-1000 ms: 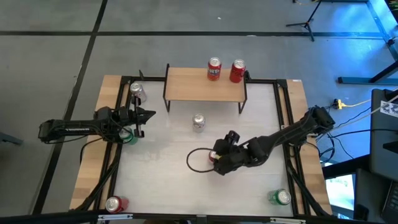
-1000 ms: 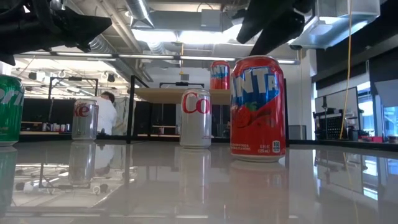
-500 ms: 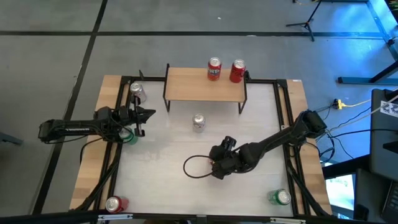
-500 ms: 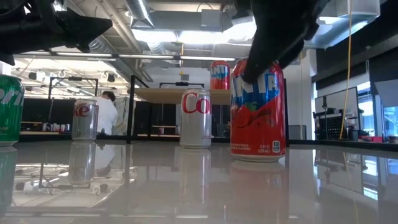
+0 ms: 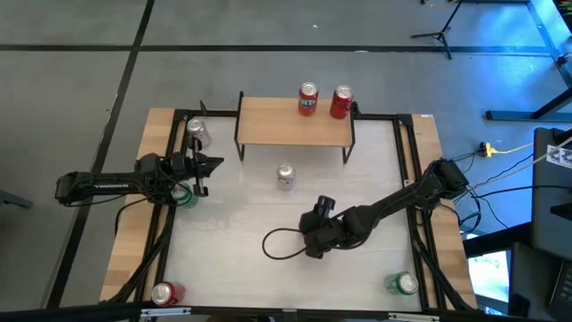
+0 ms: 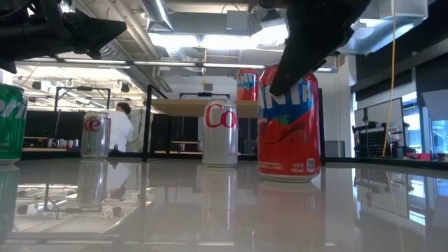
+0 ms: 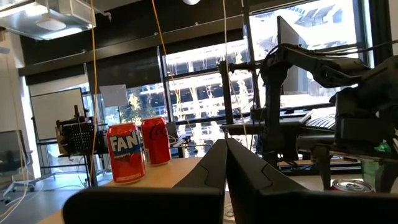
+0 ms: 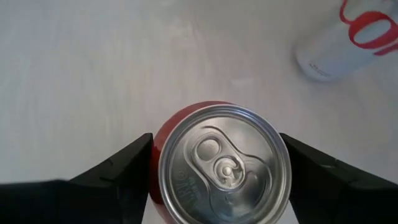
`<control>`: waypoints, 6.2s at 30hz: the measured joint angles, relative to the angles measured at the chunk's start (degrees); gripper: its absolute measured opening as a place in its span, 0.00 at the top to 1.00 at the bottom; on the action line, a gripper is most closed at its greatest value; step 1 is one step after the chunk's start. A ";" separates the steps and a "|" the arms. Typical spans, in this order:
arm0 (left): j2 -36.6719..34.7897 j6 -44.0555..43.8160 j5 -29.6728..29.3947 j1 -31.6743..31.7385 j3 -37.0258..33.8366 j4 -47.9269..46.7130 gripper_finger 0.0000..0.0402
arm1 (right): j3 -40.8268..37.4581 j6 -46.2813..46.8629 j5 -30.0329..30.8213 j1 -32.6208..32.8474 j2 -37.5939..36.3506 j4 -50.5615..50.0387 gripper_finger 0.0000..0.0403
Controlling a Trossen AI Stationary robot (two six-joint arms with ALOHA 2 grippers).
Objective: Place canned beverage on shelf
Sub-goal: Put the red soda can on the shelf and align with the other red soda can
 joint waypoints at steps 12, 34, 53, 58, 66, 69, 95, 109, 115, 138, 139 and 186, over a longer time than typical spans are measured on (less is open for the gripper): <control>-0.01 -0.08 0.02 0.01 0.00 0.01 0.99 | 11.64 -12.99 1.95 -1.76 -0.84 -14.49 0.29; -0.01 -0.23 0.92 0.00 0.00 -0.03 0.99 | 34.32 -34.82 -0.26 -27.80 -5.38 -25.96 0.29; 0.01 -0.63 1.38 0.01 0.00 -0.09 0.99 | 27.24 -40.58 -17.53 -45.55 -5.25 -14.51 0.29; 0.00 -1.65 2.09 0.02 0.00 -0.07 0.99 | 25.68 -40.99 -16.58 -45.55 -5.31 -13.51 0.29; 0.00 -1.65 2.19 0.00 0.00 -0.07 0.99 | 22.69 -41.45 -15.15 -45.83 -5.35 -11.14 0.29; 0.01 -1.65 2.19 0.02 0.00 -0.07 0.99 | 21.70 -41.65 -14.94 -45.90 -5.54 -9.98 0.29; -0.01 -1.66 2.19 0.02 0.00 -0.04 0.99 | 23.78 -46.79 -11.44 -45.77 -5.31 -9.48 0.05; -0.01 -1.57 1.99 0.01 0.00 0.82 0.99 | 33.45 -37.46 -16.44 -38.09 -10.90 -27.78 0.05; 0.01 -1.72 2.00 0.00 0.00 -0.29 0.88 | 21.57 -35.62 -16.35 -27.70 -18.64 -21.13 0.05; 21.86 -1.78 6.26 -3.16 20.93 -19.40 0.46 | -42.64 -41.95 -16.14 -11.21 -39.43 65.58 0.05; 22.98 -1.84 6.18 -3.32 23.38 -23.44 0.47 | -42.62 -42.35 -16.11 -11.21 -38.99 67.37 0.05; 68.09 -79.70 -6.09 -62.95 71.58 -87.31 0.48 | -41.59 -35.60 -34.11 -4.08 -30.19 82.37 0.05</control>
